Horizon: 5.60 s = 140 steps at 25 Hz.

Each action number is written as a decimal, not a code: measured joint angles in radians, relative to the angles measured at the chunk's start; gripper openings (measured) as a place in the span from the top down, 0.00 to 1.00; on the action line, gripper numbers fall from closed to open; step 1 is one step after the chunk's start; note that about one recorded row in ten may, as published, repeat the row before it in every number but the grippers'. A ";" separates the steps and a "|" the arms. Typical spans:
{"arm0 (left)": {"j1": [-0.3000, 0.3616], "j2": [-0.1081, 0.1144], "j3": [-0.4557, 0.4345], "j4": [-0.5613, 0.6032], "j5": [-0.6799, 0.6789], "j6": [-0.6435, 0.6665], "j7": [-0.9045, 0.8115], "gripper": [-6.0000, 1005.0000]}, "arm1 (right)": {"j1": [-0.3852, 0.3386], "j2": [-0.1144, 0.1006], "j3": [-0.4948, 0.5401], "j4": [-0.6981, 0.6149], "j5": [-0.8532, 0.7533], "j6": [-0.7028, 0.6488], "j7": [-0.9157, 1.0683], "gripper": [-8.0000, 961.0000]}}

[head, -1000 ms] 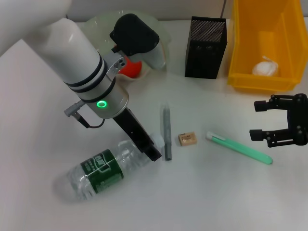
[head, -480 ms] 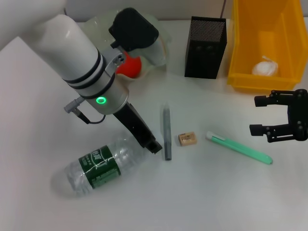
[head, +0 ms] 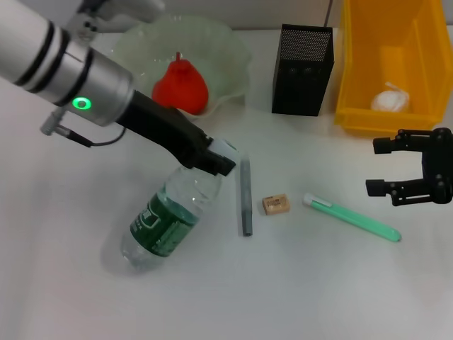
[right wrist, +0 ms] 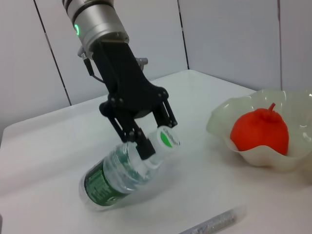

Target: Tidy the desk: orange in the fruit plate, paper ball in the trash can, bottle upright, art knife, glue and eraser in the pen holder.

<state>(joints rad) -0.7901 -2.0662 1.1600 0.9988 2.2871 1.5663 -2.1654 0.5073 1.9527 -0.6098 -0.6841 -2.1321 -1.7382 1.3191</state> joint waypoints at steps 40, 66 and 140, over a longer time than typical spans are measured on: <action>0.228 0.004 -0.428 0.110 -0.181 0.049 0.408 0.55 | 0.017 0.003 -0.001 0.000 0.000 -0.011 0.014 0.13; 0.285 0.003 -0.417 0.065 -0.228 -0.148 0.487 0.55 | 0.024 0.005 0.008 0.000 0.000 -0.010 0.014 0.13; 0.367 -0.002 -0.320 -0.634 -0.447 0.030 1.274 0.20 | 0.479 0.129 -0.662 -0.354 -0.603 -0.014 1.041 0.13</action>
<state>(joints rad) -0.4229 -2.0677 0.8399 0.3645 1.8397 1.5967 -0.8919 0.9865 2.0815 -1.2721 -1.0384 -2.7356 -1.7518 2.3602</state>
